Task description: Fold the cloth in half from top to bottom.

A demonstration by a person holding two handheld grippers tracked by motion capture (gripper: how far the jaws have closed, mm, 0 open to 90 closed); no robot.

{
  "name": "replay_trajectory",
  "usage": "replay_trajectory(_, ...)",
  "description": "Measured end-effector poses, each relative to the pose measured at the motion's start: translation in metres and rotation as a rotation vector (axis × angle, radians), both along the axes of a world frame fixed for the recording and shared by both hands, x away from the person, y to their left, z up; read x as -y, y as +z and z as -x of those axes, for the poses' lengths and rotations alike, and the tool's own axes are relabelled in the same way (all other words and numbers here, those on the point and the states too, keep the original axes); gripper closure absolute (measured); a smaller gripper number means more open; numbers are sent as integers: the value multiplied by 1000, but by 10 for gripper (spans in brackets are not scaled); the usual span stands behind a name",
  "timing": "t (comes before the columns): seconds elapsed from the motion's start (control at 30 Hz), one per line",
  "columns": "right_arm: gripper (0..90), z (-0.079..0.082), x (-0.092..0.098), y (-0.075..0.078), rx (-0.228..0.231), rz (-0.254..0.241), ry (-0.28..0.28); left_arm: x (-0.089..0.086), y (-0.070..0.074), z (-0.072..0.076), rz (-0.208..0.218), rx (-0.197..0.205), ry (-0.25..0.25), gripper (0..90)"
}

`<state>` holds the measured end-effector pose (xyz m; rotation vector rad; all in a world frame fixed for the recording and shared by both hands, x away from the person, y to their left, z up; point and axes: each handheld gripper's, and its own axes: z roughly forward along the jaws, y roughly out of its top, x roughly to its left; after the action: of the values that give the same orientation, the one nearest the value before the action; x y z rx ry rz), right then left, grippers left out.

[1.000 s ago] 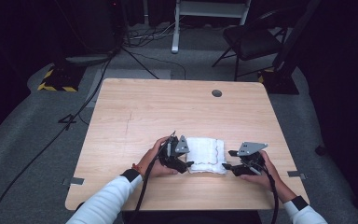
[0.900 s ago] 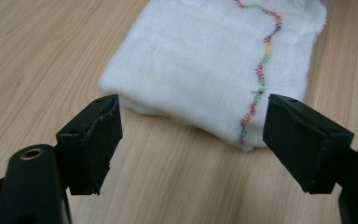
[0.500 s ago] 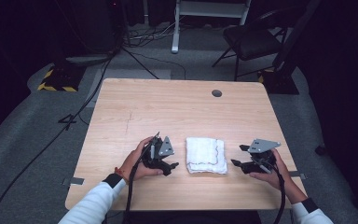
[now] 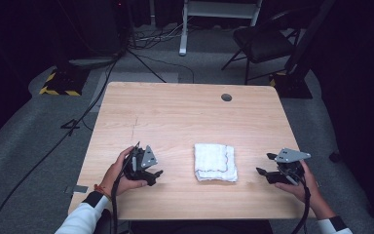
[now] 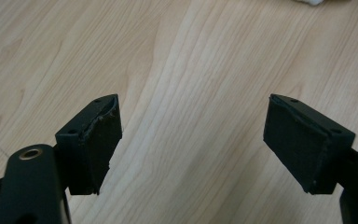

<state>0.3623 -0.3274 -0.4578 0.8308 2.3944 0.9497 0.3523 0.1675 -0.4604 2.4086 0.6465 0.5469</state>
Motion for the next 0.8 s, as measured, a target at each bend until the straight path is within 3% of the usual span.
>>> replay_trajectory(0.23, 293, 4, 28, -10, -31, -52, -70, -26, -14, 0, -17, -28, 61, 186)
replay_trajectory(0.4, 269, 6, 44, -19, -43, -54, -122, -44, -21, -1, -19, -44, 136, 173)
replay_trajectory(0.57, 253, 10, 58, -29, -49, -67, -165, -63, -27, 2, 71, -104, 168, 170)
replay_trajectory(0.8, 244, 14, 74, -42, -74, -108, -226, -82, -34, 6, 135, -140, 170, 167)
